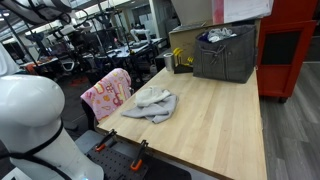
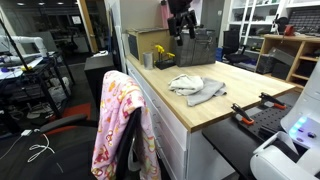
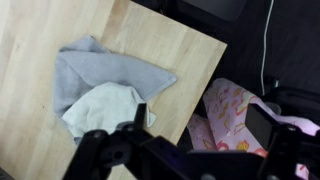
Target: Put the white towel on the counter.
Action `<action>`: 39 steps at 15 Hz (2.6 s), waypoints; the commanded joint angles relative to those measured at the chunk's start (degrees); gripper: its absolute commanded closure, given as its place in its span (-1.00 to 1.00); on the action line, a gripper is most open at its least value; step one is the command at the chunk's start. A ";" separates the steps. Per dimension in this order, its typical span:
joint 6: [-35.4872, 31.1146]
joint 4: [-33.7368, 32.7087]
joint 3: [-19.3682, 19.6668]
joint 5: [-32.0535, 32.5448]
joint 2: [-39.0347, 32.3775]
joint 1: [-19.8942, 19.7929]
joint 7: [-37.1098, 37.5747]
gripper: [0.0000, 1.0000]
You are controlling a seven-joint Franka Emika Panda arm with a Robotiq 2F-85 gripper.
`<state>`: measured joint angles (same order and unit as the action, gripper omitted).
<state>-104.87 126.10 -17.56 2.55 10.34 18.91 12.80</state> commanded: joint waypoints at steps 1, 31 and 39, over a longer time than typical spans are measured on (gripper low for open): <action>6.13 2.02 1.24 -0.62 4.53 -1.17 -8.70 -1.00; -9.13 13.11 5.96 -6.73 5.82 -9.69 -6.79 -1.00; -13.06 4.50 11.08 -4.89 -9.91 -13.70 -6.41 -1.00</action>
<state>-117.59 134.63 -7.60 -2.30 5.62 5.97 5.88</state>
